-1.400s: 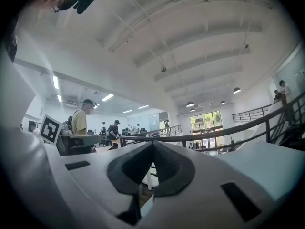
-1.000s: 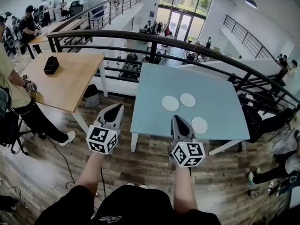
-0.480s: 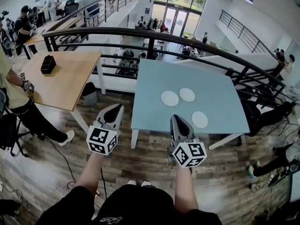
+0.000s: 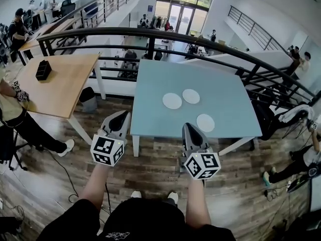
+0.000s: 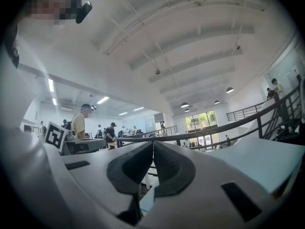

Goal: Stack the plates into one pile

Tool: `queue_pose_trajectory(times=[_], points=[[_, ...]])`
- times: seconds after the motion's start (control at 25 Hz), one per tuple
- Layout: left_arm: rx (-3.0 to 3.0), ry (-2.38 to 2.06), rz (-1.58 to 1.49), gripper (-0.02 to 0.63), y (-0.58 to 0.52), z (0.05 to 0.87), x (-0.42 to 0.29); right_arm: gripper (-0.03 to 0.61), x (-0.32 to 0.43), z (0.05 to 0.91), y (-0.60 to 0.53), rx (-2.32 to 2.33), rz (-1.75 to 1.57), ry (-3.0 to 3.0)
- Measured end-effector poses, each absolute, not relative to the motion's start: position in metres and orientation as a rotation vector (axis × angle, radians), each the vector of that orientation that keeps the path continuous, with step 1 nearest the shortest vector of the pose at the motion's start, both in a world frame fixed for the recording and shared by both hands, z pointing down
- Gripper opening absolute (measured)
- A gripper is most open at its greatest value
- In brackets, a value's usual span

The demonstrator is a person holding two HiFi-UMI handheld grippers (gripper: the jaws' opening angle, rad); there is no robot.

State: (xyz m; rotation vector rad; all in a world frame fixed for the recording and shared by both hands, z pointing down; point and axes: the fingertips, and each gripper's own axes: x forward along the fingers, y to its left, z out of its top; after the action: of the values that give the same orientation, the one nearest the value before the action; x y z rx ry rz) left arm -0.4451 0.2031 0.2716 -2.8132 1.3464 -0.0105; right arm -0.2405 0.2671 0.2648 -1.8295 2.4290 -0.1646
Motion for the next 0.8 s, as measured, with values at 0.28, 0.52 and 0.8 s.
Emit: queue_pose_trajectory(times=[0.28, 0.52, 0.8], points=[[-2.812, 1.369, -0.026, 0.009, 0.217, 0.273, -0.386, 0.009, -0.178, 0.271, 0.272, -1.842, -0.146, 2.475], [-2.782, 1.397, -0.052, 0.009, 0.221, 0.271, -0.339, 0.009, -0.131, 0.271, 0.271, -1.808, -0.139, 2.503], [-2.783, 1.43, -0.051, 0.009, 0.226, 0.274, -0.267, 0.009, -0.06, 0.269, 0.277, -1.781, -0.127, 2.527]])
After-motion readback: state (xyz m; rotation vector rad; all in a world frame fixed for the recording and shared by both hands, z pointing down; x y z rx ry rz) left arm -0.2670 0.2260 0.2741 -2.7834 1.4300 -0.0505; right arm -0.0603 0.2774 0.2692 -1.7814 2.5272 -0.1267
